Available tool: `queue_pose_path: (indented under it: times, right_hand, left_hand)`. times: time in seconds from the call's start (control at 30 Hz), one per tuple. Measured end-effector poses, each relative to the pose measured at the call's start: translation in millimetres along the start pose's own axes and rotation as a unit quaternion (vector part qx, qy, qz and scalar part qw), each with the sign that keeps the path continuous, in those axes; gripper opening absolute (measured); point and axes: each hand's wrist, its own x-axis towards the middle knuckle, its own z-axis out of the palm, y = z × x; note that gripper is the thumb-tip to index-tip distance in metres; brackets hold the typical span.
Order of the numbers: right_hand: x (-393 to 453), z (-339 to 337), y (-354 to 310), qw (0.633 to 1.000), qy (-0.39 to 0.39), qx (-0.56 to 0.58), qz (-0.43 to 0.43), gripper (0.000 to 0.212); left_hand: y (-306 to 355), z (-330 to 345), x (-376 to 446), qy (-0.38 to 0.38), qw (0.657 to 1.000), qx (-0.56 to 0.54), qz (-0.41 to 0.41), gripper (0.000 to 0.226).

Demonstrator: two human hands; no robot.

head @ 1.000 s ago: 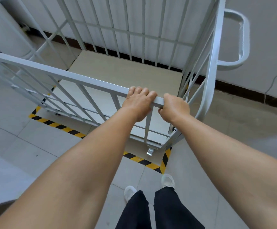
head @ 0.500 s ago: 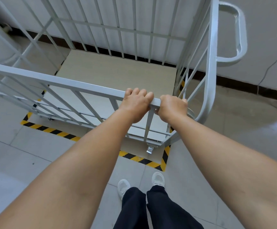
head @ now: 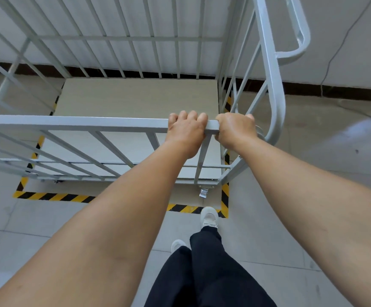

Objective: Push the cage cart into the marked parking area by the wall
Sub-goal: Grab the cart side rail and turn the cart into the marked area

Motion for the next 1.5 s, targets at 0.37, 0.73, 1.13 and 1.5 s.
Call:
queue_pose_path:
  times: [0.37, 0.73, 1.13, 1.5]
  right_hand:
    - [-1.3, 2.4, 0.1, 1.000, 0.009, 0.006, -0.004, 0.010]
    - [-2.4, -1.3, 0.8, 1.000, 0.004, 0.004, -0.008, 0.007]
    - [-3.0, -3.7, 3.2, 1.000, -0.011, 0.003, -0.021, 0.010]
    - [-3.5, -3.9, 5.3, 0.999, -0.002, 0.007, -0.032, 0.010]
  left_hand:
    - [-0.9, -0.5, -2.0, 0.005, 1.000, -0.008, 0.003, 0.018]
    - [-0.3, -1.9, -1.1, 0.000, 1.000, -0.016, 0.001, 0.017]
    - [0.0, 0.0, 1.3, -0.004, 1.000, -0.010, 0.001, 0.023]
    - [1.3, -4.6, 1.6, -0.022, 1.000, -0.011, -0.002, 0.020]
